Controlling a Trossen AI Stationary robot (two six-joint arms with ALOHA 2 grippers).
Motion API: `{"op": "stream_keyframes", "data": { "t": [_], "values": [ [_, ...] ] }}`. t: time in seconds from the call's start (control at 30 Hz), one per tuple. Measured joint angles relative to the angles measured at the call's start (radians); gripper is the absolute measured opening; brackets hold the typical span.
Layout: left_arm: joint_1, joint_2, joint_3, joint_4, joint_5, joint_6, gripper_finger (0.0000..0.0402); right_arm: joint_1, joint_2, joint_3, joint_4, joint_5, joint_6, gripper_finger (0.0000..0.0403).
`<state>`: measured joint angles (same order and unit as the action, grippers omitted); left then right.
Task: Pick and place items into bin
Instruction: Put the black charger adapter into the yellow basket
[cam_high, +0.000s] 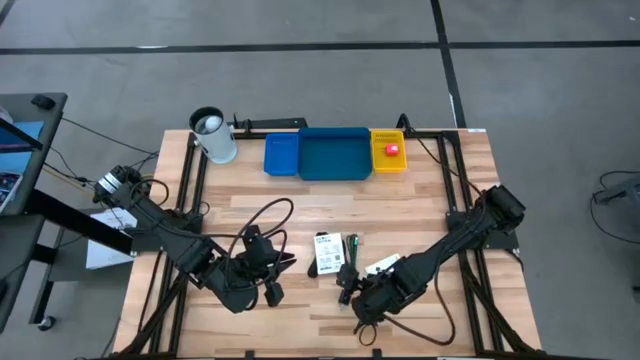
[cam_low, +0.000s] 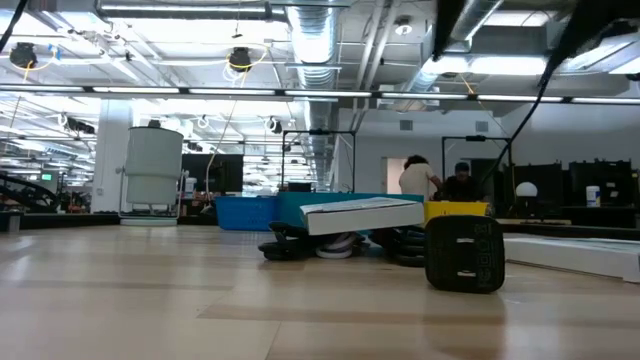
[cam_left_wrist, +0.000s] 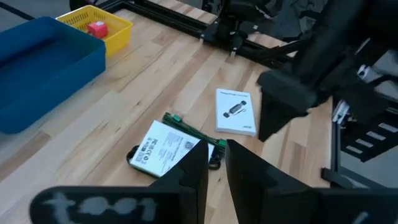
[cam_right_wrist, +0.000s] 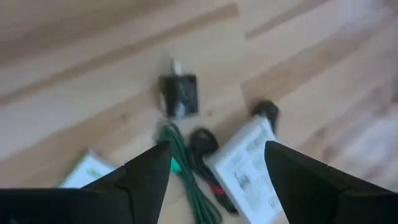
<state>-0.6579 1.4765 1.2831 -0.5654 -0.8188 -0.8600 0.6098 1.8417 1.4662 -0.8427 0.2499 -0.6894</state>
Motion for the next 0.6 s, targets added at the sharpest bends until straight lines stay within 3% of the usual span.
{"op": "stream_keyframes", "data": {
  "t": [0.13,0.6],
  "values": [
    [0.000,0.000,0.000,0.004,0.000,0.000,0.0043,0.000,0.023,0.002,0.048,-0.061,0.002,0.0255],
    [0.000,0.000,0.000,0.008,0.006,-0.012,0.0043,-0.012,0.046,-0.001,0.097,-0.092,-0.052,0.0255]
  ]
}}
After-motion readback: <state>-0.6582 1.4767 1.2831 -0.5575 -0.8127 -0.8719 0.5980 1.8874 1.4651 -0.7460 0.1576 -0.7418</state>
